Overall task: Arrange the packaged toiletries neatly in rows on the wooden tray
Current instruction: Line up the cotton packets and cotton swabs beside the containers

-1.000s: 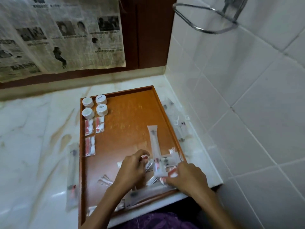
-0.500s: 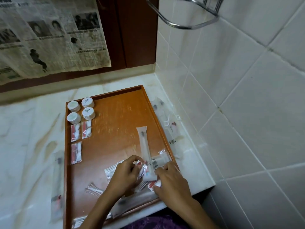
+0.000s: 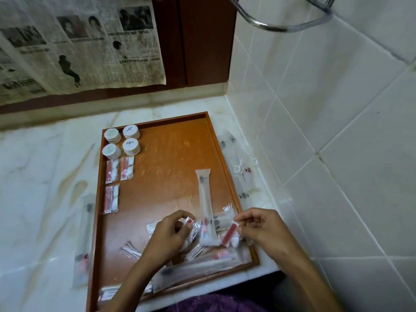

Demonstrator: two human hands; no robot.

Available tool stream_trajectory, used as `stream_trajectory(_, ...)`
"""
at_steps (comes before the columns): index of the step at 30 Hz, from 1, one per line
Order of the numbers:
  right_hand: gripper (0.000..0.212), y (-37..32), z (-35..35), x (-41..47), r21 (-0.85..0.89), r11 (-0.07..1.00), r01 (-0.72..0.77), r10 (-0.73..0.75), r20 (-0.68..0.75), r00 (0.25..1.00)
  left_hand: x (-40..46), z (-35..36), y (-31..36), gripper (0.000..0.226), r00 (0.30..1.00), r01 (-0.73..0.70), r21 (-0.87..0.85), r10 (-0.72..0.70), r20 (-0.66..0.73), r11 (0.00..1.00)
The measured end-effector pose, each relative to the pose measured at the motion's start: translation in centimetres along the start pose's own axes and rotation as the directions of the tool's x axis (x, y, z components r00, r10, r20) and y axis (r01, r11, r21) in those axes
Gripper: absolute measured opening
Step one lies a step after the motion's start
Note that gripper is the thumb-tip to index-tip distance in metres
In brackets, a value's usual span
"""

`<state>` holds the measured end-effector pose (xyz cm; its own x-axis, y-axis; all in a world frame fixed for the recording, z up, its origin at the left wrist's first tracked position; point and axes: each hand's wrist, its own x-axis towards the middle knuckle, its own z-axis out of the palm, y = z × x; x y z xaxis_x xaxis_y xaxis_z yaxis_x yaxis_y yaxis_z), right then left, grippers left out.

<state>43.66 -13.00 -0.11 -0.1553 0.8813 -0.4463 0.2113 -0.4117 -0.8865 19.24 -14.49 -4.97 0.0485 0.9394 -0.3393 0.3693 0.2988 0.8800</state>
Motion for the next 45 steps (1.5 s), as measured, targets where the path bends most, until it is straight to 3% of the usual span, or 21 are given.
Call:
stream_trajectory(7, 0.019, -1.4, -1.3, 2.4, 0.291, 0.957, -0.006, -0.003, 0.031, 1.000, -0.3, -0.7, -0.2, 0.014, 0.997, 0.011, -0.140, -0.021, -0.068, 0.990)
stream_trajectory(13, 0.011, -2.0, 1.1, 3.7, 0.439, 0.887, -0.141, 0.096, 0.125, 0.988, -0.5, -1.1, 0.2, 0.023, 0.984, -0.040, -0.211, 0.002, -0.176, 0.977)
stream_trajectory(17, 0.008, -2.2, 3.4, 4.5, 0.288, 0.949, -0.128, 0.106, 0.093, 0.990, -0.4, -1.7, 0.4, 0.038, 0.969, -0.042, -0.290, -0.031, -0.244, 0.956)
stream_trajectory(21, 0.008, -2.6, 5.8, 5.1, 0.088, 0.996, -0.010, 0.006, 0.044, 0.999, -0.9, -2.5, 0.6, 0.049, 0.975, 0.035, -0.385, -0.117, -0.191, 0.922)
stream_trajectory(25, 0.006, -2.7, 8.0, 6.3, -0.072, 0.987, 0.141, -0.138, 0.050, 0.989, -1.7, -3.8, 0.8, 0.037, 0.955, 0.045, -0.509, -0.187, -0.230, 0.860)
stream_trajectory(30, 0.003, -3.5, 11.2, 8.5, -0.115, 0.974, 0.194, -0.177, 0.141, 0.974, -2.8, -6.3, -0.7, 0.005, 0.861, 0.022, -0.313, -0.178, -0.477, 0.949)
stream_trajectory(34, 0.009, -4.8, 14.2, 10.8, -0.201, 0.908, 0.366, -0.329, 0.197, 0.924, -3.9, -8.2, -2.0, 0.009, 0.693, 0.126, -0.099, -0.159, -0.703, 0.987)
stream_trajectory(37, 0.011, -5.7, 17.0, 13.4, -0.265, 0.869, 0.418, -0.364, 0.230, 0.903, -4.4, -9.5, -2.9, 0.011, 0.597, 0.224, -0.064, -0.188, -0.780, 0.973)
stream_trajectory(41, 0.009, -5.2, 20.4, 16.0, -0.423, 0.750, 0.509, -0.399, 0.326, 0.857, -4.6, -10.3, -3.8, 0.016, 0.579, 0.312, 0.000, -0.190, -0.793, 0.950)
stream_trajectory(45, 0.010, -4.3, 21.6, 17.1, -0.585, 0.590, 0.557, -0.456, 0.328, 0.827, -4.4, -10.4, -4.1, 0.006, 0.571, 0.384, 0.142, -0.114, -0.813, 0.912)
